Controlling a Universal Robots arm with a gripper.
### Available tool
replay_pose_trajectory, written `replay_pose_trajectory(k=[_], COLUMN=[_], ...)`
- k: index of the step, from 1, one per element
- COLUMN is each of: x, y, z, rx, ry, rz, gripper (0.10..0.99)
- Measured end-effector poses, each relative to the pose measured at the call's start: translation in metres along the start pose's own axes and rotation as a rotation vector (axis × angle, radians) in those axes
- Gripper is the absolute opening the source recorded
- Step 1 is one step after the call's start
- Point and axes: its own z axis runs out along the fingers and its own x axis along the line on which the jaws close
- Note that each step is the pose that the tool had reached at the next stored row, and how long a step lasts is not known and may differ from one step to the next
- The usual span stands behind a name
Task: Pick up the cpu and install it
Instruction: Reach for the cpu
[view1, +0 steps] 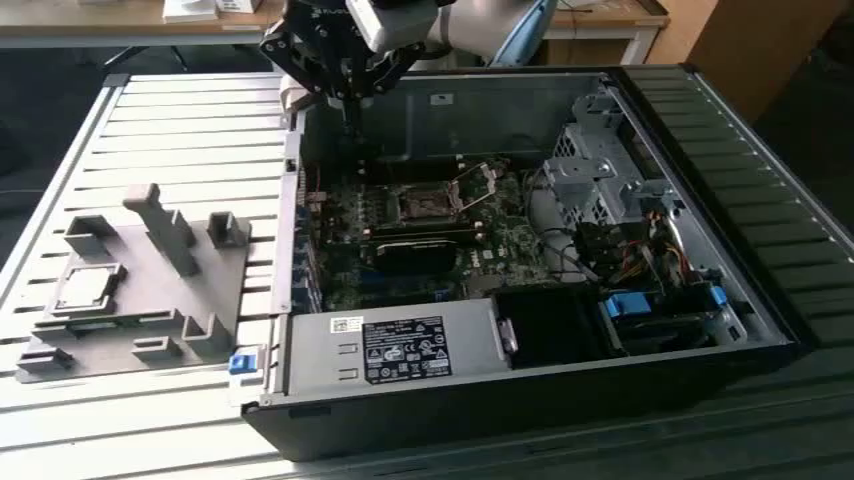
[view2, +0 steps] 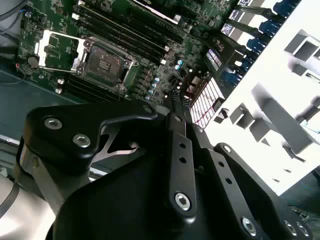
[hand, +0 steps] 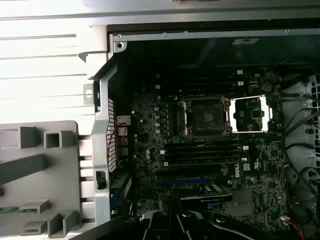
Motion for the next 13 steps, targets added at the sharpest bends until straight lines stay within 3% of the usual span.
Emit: replay_pose_trajectory(k=[13], x=[0.0028], y=[-0.0002], z=[-0.0001], rx=[0.0], ry=[0.0], rz=[0.0], gripper=[0.106])
